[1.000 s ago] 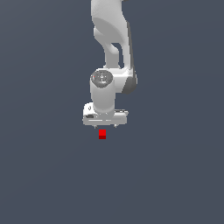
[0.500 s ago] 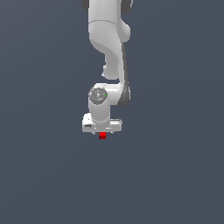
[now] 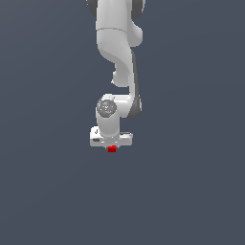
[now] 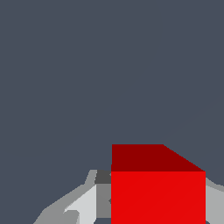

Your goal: Lift up the red cube by 0.2 meters.

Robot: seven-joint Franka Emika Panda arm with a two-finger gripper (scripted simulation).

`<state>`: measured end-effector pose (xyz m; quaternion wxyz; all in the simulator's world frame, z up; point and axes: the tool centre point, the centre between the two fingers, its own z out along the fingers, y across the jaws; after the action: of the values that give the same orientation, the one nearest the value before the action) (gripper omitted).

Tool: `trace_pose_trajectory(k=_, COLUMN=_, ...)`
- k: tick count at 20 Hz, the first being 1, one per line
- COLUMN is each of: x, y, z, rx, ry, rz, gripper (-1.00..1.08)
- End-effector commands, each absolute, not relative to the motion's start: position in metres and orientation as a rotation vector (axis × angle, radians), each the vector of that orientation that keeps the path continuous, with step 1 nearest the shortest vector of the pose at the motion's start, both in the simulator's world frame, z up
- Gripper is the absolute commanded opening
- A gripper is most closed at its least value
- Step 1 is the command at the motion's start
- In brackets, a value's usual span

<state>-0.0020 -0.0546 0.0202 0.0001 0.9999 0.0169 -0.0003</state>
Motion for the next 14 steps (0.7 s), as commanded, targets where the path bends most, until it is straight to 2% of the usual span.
trace_pose_trajectory(k=1, x=-0.002, y=-0.055, z=0.020, rx=3.141, ry=0.054, rz=0.000, gripper=-1.00)
trace_pose_trajectory(k=14, x=-0.002, y=-0.055, z=0.034, rx=3.141, ry=0.053, rz=-0.001, gripper=-1.00)
